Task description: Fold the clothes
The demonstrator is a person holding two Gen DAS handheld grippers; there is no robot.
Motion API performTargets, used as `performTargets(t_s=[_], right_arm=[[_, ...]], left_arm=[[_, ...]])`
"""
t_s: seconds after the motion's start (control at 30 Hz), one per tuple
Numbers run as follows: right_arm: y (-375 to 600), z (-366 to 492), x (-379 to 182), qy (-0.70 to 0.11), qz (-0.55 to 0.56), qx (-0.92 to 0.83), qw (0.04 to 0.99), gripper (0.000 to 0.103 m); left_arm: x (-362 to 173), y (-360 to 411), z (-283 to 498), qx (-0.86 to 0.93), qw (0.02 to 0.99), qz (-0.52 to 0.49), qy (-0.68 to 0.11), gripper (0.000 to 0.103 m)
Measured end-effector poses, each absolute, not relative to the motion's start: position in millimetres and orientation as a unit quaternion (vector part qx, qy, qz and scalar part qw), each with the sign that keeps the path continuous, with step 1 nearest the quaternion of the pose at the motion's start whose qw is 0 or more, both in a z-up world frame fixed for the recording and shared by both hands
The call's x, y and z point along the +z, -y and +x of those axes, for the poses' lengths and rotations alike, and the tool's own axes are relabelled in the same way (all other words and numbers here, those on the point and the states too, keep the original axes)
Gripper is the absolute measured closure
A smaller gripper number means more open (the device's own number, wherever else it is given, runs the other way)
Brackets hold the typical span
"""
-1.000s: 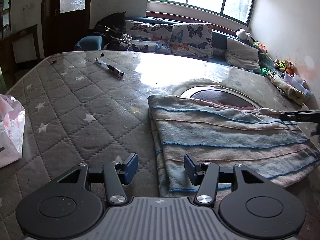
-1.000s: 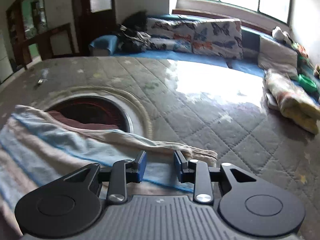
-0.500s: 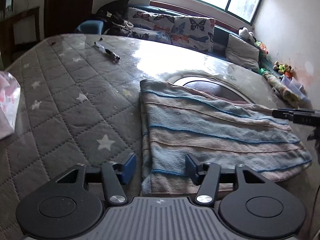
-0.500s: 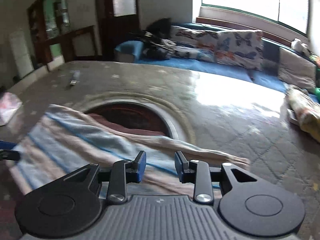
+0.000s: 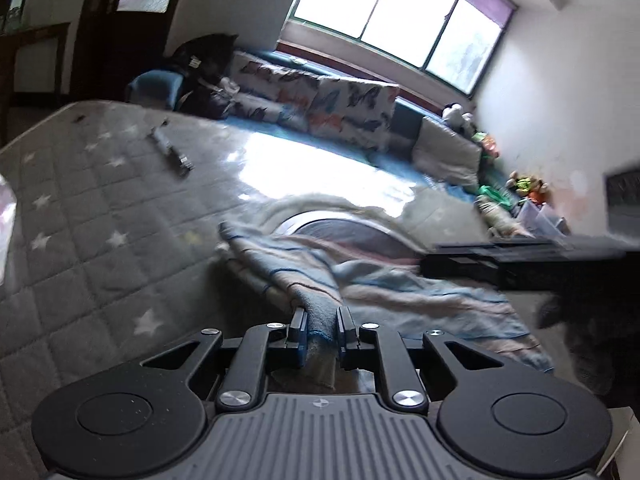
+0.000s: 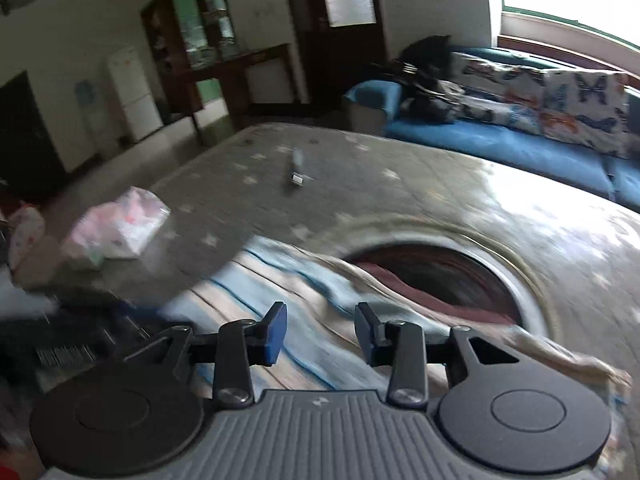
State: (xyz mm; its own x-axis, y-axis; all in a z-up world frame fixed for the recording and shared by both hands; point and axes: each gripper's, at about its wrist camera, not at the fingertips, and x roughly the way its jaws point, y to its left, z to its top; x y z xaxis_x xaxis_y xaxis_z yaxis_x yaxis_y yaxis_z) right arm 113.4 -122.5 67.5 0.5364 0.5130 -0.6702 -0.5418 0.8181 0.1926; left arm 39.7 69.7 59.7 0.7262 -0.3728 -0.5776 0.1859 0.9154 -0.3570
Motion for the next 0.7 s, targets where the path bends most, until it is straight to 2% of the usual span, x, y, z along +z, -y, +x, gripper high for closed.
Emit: performTargets(t_s=[0.1,0.3,0.47,0.7], right_arm=[[96.3,121.3,70.3,-0.386,-0.046,0.321,0.864,0.056],[43.0,131.5,58.3,-0.422,-0.15,0.342,0.826,0.051],[0.1,139.5,47.9,-0.448,-0.234,0.354,0.787,0.051],[-12.7,133.3,28.9,-0.464,-0.312,0.327,0.762,0.051]], left_arm=[[61.4,-58.6,39.4,-0.16,0.919,-0.146,-0.329,0.088],[58.6,-37.7,34.1,-0.157,0.925,-0.145,-0.314,0.088],[51.3,-22.2,25.7,-0.139,0.933,-0.141,-0.301,0.088],[40.0,2.3,24.5,-0.142,0.933,-0.123,-0.308,0.088]])
